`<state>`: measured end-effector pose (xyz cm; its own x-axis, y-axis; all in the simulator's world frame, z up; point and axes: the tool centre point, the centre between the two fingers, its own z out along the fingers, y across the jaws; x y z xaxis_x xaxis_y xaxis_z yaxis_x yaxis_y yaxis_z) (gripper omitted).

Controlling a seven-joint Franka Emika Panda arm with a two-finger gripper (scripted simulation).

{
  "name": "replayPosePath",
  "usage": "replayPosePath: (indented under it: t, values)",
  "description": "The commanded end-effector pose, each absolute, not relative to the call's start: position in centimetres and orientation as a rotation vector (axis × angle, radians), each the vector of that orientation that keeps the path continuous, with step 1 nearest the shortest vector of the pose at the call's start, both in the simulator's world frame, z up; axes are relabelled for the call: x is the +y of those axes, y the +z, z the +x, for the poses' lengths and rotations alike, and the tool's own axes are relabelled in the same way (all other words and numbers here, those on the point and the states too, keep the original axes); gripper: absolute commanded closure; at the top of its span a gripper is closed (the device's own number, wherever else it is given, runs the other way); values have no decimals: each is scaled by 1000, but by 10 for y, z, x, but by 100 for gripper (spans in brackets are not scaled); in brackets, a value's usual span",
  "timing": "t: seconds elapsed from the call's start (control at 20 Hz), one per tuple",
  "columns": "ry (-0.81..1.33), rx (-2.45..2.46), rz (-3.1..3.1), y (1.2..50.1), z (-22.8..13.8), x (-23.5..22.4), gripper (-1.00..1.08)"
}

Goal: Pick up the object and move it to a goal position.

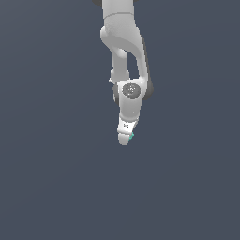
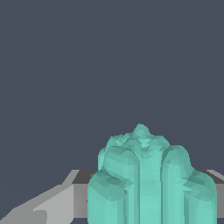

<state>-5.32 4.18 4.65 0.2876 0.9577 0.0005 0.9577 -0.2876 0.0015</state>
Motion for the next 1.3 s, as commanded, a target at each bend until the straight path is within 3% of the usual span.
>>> replayPosePath:
  t: [0.0, 1.25]
  values:
    - [3, 1873, 2521, 52, -47, 35, 108]
    - [2, 1875, 2522, 148, 76, -91, 108]
